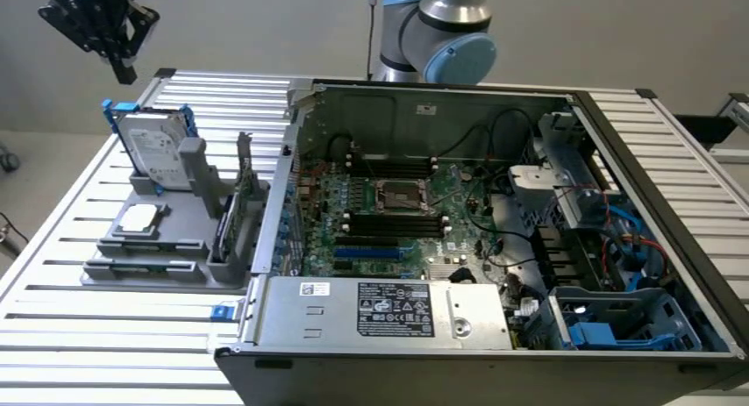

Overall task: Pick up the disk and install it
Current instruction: 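Reach for the disk, then pick up the disk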

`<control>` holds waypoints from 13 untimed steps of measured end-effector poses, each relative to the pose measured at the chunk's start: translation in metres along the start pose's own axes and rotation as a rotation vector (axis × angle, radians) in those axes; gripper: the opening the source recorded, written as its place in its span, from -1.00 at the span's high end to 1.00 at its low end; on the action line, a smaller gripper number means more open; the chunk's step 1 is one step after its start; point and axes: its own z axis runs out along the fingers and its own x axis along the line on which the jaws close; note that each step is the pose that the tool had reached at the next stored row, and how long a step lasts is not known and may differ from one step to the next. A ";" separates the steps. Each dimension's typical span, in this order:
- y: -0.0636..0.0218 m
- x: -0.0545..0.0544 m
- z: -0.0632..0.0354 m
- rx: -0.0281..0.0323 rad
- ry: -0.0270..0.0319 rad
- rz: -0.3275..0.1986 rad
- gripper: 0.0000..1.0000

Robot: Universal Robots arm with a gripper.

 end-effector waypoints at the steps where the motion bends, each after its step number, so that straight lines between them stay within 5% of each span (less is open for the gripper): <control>1: 0.0000 0.000 0.0000 0.0000 0.0000 0.000 0.79; 13: 0.0000 0.000 0.0000 0.0001 0.0001 0.000 0.79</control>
